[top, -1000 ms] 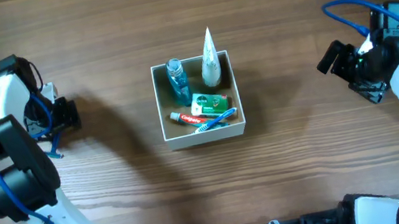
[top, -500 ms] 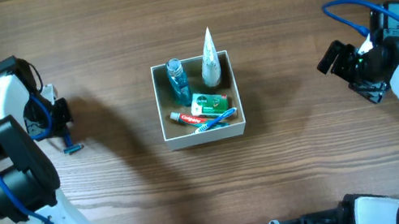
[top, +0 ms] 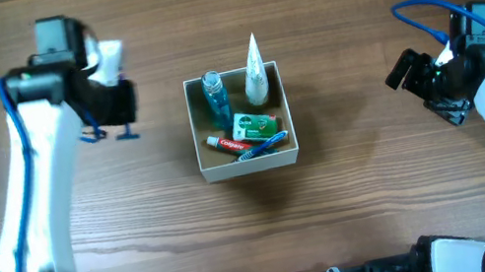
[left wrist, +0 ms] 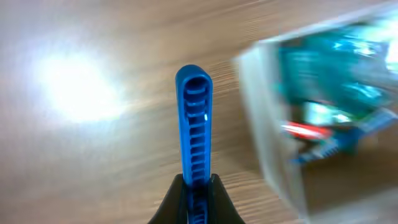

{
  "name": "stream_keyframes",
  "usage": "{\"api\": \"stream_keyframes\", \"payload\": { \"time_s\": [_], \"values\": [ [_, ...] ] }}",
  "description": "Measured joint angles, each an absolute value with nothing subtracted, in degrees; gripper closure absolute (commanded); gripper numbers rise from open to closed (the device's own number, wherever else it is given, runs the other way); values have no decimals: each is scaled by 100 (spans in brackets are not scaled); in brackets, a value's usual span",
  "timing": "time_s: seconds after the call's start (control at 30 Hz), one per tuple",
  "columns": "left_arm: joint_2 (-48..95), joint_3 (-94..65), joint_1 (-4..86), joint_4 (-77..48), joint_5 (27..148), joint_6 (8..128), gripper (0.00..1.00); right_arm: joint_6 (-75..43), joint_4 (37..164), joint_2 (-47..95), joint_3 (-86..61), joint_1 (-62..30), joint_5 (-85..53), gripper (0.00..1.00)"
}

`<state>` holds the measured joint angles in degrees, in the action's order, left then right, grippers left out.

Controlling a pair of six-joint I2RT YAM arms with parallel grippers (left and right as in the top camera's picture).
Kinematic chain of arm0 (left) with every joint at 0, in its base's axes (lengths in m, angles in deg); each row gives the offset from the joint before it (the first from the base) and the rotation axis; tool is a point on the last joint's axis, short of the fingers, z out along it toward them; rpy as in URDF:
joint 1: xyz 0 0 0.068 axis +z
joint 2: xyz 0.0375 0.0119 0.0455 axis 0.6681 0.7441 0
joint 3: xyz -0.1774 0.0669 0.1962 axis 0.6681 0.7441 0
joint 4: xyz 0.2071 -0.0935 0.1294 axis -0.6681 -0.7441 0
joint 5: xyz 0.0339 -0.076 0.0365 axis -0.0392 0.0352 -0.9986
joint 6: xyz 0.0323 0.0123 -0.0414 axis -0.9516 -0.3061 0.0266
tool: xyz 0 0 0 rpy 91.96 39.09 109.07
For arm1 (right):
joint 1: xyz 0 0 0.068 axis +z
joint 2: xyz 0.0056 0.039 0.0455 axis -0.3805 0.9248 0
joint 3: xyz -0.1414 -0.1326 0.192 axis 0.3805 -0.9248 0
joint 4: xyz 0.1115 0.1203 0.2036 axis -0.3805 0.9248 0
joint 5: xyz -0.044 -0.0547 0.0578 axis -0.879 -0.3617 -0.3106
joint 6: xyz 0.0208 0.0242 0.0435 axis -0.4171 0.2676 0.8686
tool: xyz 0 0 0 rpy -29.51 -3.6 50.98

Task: Pack container
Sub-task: 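Carry the razor into the box and release it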

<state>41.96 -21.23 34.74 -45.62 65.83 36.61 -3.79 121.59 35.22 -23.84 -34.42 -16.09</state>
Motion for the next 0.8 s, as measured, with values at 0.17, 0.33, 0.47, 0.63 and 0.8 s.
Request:
{"api": "stream_keyframes", "payload": {
  "time_s": [0.17,0.33,0.47,0.63,0.8],
  "values": [
    [3807,-2139,1708,-4654,6673,2673,96,-382,12124,3522,-2384,-3442,-1609,0],
    [4069,-2134,454,-4802,6681,1272,96,-423,12120,3522,-2384,-3442,-1611,0],
    [4439,-2134,253,-4627,6585,472,96,-425,12118,3522,-2384,-3442,-1615,0],
    [5142,-2134,513,-4313,6474,122,96,-423,12120,3522,-2384,-3442,-1615,0],
    [5798,-2134,878,-4212,6406,35,79,-423,12118,3522,-2384,-3442,-1615,0]
  ]
}}
